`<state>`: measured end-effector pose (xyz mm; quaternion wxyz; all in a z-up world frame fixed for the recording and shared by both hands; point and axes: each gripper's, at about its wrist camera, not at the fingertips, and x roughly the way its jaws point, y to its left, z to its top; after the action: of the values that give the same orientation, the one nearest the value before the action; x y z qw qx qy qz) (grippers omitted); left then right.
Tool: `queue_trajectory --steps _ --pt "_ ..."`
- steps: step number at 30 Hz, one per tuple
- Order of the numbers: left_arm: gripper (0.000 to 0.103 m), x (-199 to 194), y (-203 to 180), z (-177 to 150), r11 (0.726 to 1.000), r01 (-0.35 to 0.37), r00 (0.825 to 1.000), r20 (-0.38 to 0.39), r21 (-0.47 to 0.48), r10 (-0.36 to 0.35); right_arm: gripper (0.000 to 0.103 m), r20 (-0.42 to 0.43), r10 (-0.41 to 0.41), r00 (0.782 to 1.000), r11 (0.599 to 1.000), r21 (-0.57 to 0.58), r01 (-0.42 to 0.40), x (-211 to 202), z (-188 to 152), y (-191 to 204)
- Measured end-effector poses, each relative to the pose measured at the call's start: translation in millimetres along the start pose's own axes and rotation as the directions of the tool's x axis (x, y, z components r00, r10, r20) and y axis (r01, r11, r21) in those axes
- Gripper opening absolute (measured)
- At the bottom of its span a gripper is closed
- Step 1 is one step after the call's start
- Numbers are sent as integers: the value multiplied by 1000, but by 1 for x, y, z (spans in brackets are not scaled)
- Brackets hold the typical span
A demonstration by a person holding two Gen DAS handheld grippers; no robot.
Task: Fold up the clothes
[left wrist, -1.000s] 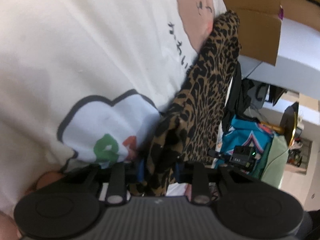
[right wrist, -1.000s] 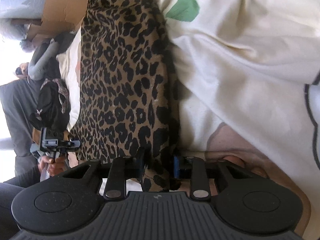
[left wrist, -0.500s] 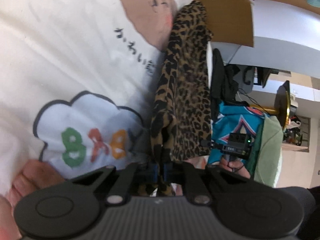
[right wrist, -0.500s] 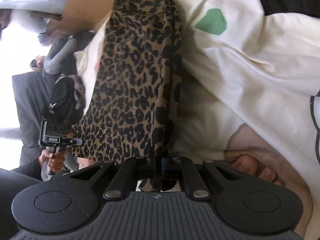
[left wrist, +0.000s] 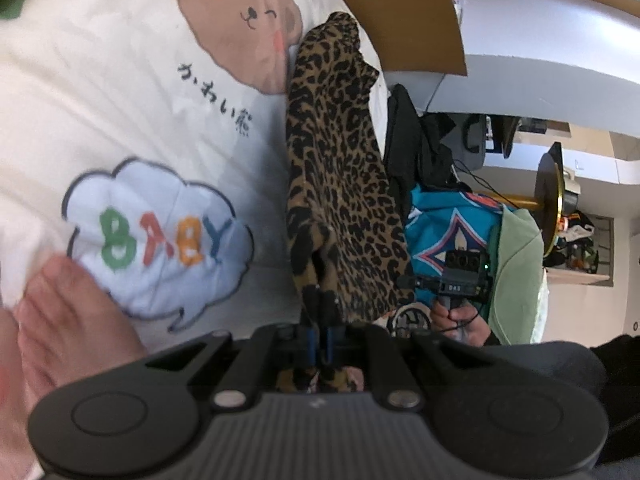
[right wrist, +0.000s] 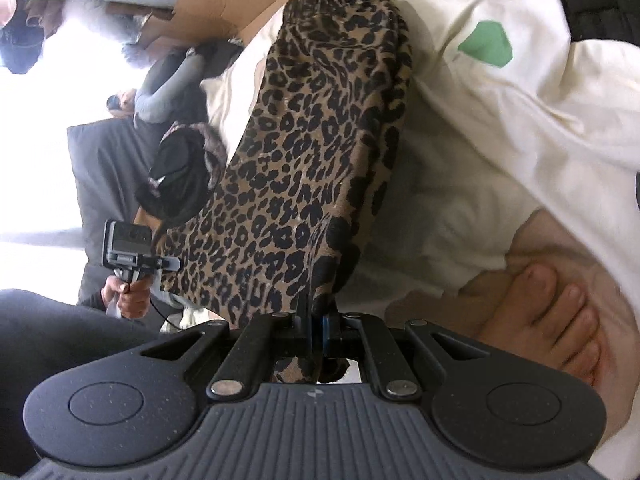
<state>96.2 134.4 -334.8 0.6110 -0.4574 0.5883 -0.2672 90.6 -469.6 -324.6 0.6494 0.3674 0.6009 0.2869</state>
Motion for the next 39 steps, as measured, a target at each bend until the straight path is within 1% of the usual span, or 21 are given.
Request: queue_trajectory --steps 4,9,13,16,22,28,31,35,39 --pt "5 -8 -4 -15 1000 5 1000 4 -27 -5 2 -33 15 999 1000 16 -14 -6 -12 6" --pt "5 -12 -10 -30 999 -5 1000 -9 -41 5 2 -79 15 997 1000 3 -15 -10 -25 20" --pt "5 -10 -9 -27 999 -8 1000 15 -42 9 2 -59 10 998 999 31 -9 -10 -28 15" --pt "5 -7 -7 -20 999 -26 1000 11 -27 27 2 -45 0 999 999 43 2 -6 -26 13" --pt "5 -7 -14 -6 1000 -26 999 21 2 26 2 1 -4 1000 998 56 4 -5 -17 14" --pt "5 -14 -20 11 1000 -8 997 73 29 6 2 66 11 998 997 71 -16 -9 -9 13" --pt "5 -15 -23 17 999 -18 996 92 43 14 2 109 12 994 997 76 -20 -11 -6 13" --pt "5 -15 -26 29 996 -44 989 146 72 33 2 158 7 987 995 93 -22 -10 -1 10" --pt "5 -16 -28 40 995 -63 977 208 81 45 2 205 0 979 995 94 -19 -8 10 11"
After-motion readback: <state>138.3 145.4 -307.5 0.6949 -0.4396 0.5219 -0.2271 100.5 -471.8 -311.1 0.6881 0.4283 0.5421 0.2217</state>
